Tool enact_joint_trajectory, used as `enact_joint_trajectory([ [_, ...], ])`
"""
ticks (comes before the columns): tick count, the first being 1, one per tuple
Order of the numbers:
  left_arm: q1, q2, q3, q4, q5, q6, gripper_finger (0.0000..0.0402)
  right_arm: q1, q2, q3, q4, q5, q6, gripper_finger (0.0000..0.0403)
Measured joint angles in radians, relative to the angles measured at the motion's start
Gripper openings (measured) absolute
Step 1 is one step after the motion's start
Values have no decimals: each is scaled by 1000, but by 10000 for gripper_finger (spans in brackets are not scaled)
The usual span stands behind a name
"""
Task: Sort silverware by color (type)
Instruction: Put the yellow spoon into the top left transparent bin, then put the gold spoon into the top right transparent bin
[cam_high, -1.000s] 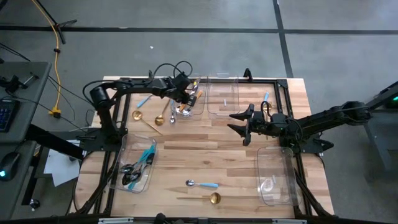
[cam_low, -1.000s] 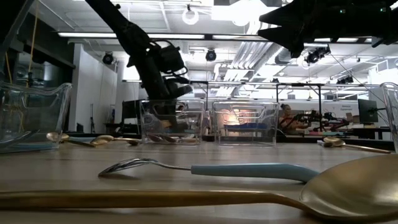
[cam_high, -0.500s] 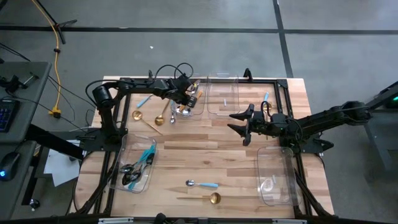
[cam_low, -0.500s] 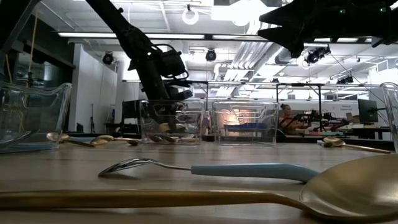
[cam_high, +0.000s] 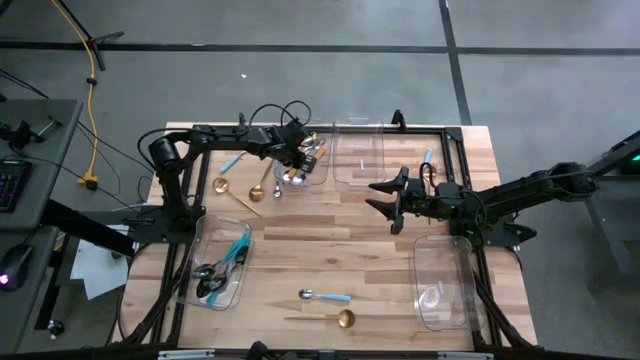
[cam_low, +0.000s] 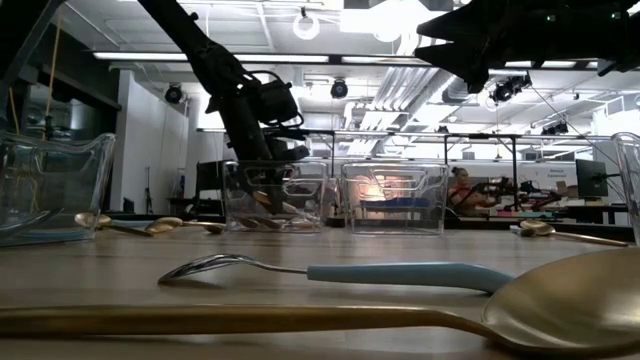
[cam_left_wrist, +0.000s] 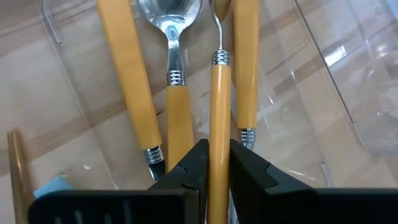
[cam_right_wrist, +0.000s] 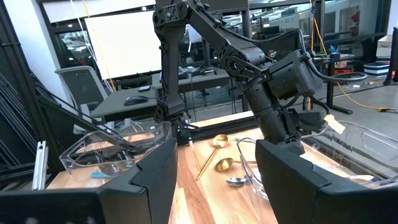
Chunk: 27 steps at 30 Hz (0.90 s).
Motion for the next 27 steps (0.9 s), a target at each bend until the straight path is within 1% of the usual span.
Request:
enact_joint_trajectory([
  [6, 0, 0, 0, 0, -4, 7, 51, 0, 0, 0, 0, 0, 0, 201],
  [20, 0, 0, 0, 0, -9, -8, 130, 0, 0, 0, 0, 0, 0, 201],
  [27, 0, 0, 0, -1, -5, -11, 145, 0, 0, 0, 0, 0, 0, 201],
])
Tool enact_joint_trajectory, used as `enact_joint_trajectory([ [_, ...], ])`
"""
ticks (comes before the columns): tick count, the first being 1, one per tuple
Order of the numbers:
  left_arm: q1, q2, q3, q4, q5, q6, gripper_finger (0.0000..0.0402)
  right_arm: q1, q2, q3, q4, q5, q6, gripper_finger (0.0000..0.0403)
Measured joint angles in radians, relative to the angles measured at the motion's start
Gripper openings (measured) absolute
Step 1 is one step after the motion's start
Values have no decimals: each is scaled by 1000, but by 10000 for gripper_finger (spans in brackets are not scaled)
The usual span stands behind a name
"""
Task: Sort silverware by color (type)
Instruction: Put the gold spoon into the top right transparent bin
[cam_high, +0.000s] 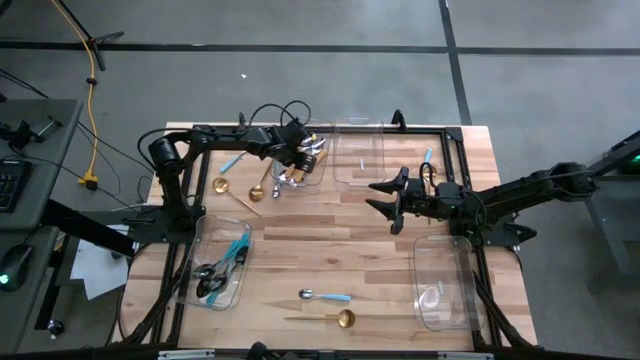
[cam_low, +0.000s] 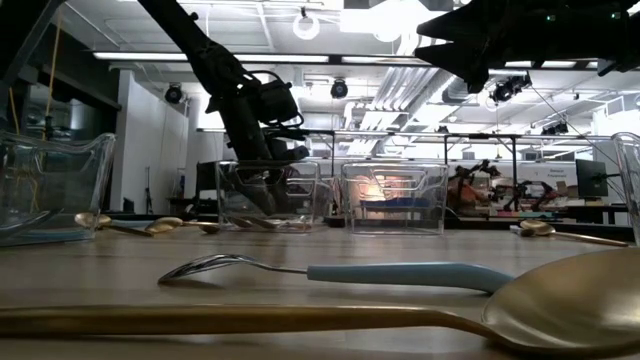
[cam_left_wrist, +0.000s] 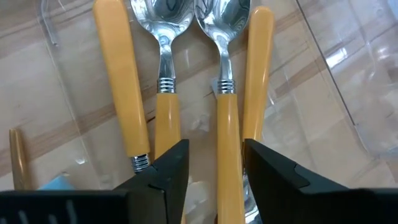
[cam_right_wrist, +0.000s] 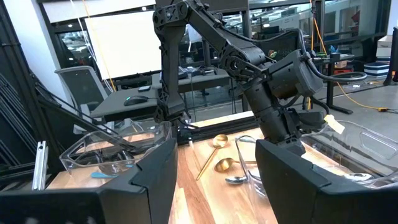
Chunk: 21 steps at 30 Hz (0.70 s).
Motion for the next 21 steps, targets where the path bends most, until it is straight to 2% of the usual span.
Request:
enact_joint_trajectory([
  [8, 0, -1, 1, 2, 22, 1, 143, 0, 0, 0, 0, 0, 0, 201],
  [13, 8, -15, 46, -36, 40, 4, 143, 0, 0, 0, 0, 0, -8, 201],
  [21, 16, -148, 152, -82, 88, 57, 143, 0, 0, 0, 0, 0, -8, 201],
])
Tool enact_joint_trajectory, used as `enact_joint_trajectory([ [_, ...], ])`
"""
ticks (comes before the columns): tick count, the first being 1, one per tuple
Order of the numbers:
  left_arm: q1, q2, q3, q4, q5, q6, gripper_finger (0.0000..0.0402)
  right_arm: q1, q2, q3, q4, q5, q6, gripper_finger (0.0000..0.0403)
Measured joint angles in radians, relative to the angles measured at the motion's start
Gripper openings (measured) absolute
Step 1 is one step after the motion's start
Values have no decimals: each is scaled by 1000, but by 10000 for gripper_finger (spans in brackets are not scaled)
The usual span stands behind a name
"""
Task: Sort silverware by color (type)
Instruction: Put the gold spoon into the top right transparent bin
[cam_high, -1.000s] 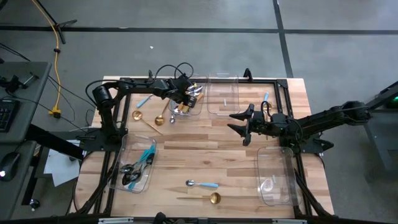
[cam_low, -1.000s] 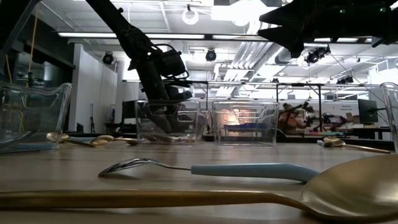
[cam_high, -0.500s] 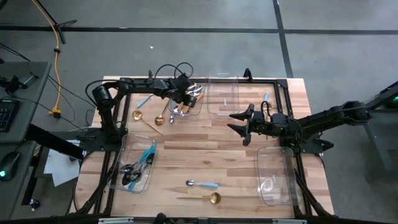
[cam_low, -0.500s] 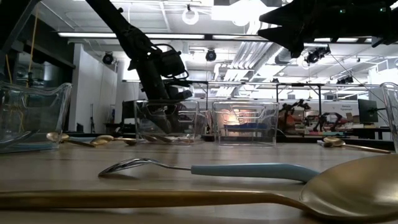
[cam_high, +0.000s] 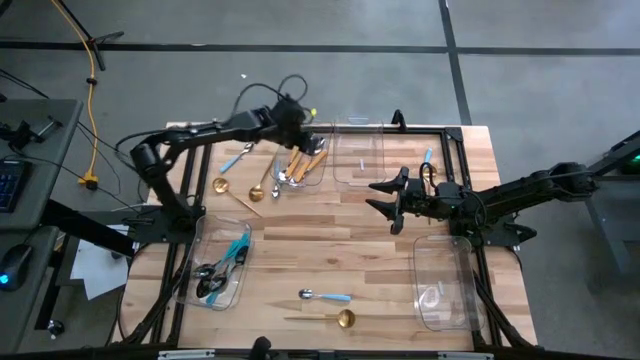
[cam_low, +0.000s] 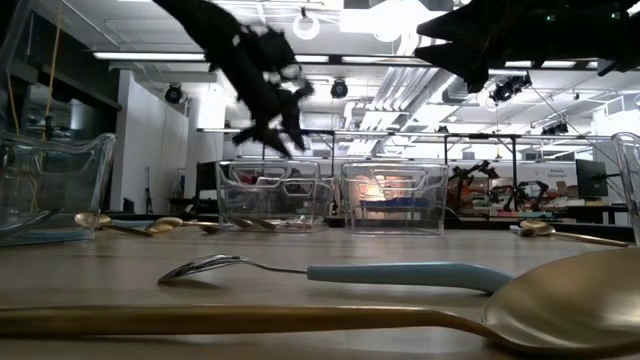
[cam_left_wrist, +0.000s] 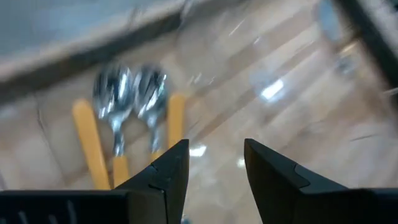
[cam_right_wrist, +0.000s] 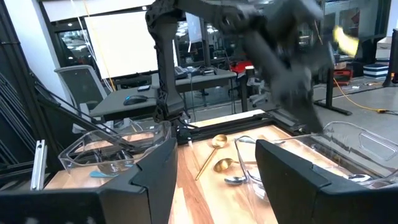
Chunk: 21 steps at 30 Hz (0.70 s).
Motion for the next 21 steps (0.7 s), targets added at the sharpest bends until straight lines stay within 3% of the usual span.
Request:
enact_joint_trajectory([
  [7, -20, -250, 17, -2, -11, 71, 143, 0, 0, 0, -1, 0, 0, 201],
  [13, -107, -458, 17, 0, -100, 141, 143, 0, 0, 0, -1, 0, -15, 201],
  [21, -266, -589, -8, 5, -243, 200, 143, 0, 0, 0, -1, 1, -15, 201],
])
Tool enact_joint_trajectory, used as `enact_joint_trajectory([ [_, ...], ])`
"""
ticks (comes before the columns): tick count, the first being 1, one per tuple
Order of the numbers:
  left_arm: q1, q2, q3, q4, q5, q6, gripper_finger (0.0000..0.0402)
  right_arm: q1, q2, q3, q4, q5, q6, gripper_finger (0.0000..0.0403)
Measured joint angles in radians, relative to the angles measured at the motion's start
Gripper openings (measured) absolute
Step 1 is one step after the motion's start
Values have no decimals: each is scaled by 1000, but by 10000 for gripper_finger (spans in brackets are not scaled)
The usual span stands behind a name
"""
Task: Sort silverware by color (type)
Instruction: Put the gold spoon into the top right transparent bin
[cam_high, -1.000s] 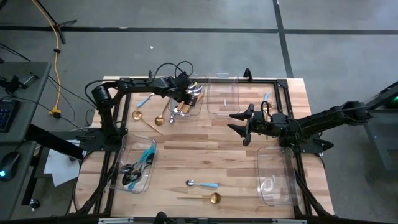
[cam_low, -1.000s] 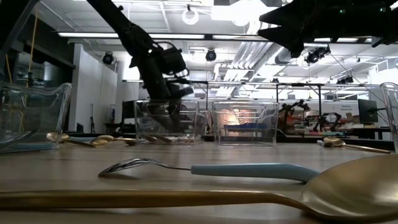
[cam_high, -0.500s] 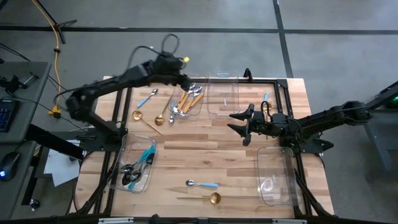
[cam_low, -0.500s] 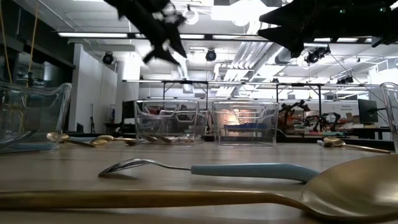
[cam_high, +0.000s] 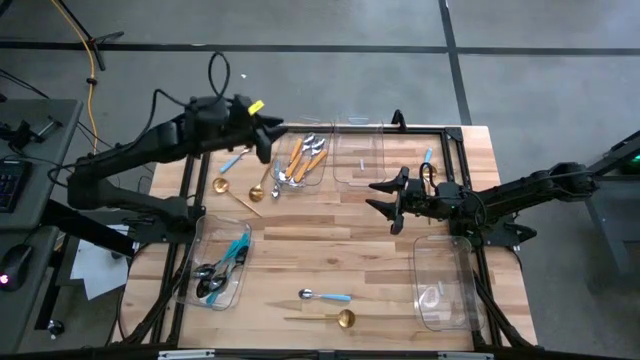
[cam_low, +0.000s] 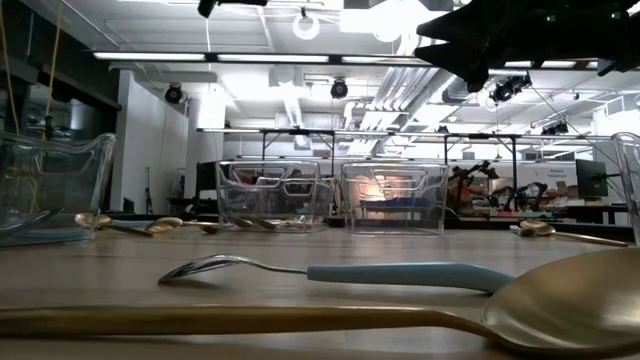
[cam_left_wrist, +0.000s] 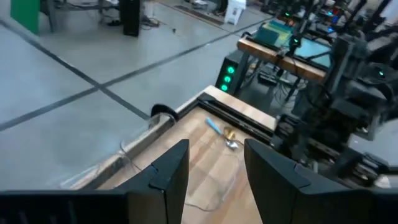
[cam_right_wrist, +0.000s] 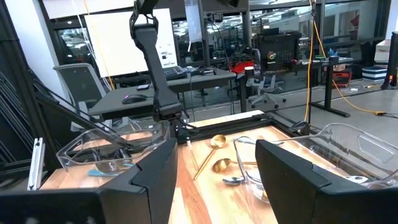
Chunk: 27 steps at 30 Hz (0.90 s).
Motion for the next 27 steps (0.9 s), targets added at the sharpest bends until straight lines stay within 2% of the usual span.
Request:
enact_joint_trajectory([
  [3, -59, -21, -52, 10, -10, -1, 143, 0, 0, 0, 0, 0, 4, 201],
  [7, -158, -42, -185, 143, -10, 15, 143, 0, -4, 0, -3, -1, 16, 201],
  [15, -316, -57, -529, 695, -32, 103, 143, 1, -19, 0, -32, -7, 16, 201],
  [21, -371, -57, -721, 983, -32, 175, 142, 1, -20, 0, -35, -10, 17, 201],
  [27, -379, -57, -823, 1120, -36, 198, 143, 1, -20, 0, -38, -10, 16, 201],
])
